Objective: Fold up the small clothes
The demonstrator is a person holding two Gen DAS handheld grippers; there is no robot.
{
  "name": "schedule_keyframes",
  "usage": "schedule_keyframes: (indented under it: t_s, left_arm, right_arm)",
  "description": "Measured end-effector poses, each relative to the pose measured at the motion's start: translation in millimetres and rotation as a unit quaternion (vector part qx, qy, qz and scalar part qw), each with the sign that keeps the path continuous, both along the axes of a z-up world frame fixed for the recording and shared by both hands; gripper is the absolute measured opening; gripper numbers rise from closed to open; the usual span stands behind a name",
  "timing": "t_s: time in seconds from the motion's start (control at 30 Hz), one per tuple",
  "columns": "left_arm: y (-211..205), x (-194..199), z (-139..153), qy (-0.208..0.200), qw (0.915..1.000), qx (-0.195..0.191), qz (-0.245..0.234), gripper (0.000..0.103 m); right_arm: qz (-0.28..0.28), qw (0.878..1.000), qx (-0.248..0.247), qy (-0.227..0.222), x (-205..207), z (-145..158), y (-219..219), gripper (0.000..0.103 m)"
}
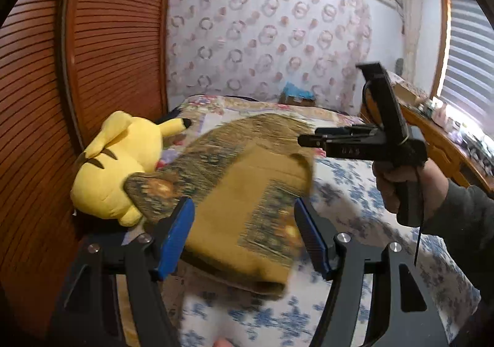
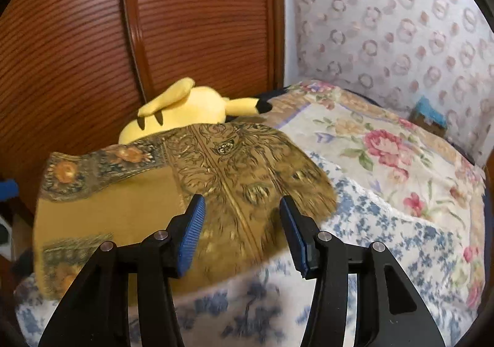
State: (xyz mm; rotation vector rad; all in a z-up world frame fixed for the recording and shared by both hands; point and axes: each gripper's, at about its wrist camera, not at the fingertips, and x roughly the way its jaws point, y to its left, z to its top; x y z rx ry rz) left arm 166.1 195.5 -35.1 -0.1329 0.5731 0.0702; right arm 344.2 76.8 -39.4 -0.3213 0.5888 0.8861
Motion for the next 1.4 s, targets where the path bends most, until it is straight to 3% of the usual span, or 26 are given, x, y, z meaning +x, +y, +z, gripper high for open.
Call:
schedule_keyframes:
  t_s: [0.3,0.63,1.03,1.4]
  left_arm:
    - [-53,-18,14,-0.010,0.9997,0.004,-0.024,0.067]
    - [-114,-38,23,-0.022,0.9981,0.024,-0.052,0.067]
    - [-164,-59,41,-0.043,0.9955,0.034,-0.077,0.067]
    - [-183,-65,58,-0.062,0.9938,0.036,-0.084,0.068]
  right_arm:
    - [-0.040,0.999,0.024,-0.027,-71,29,-81,0.054]
    - [-0.114,0.991,0.047,-0.055,-147,44,-177,0.077]
    - [-0.252,0.959,0.089,-0.093,-221,58,-293,0.078]
    - [-0.291,0.945,0.102,-0.111,-245,66,-335,0.078]
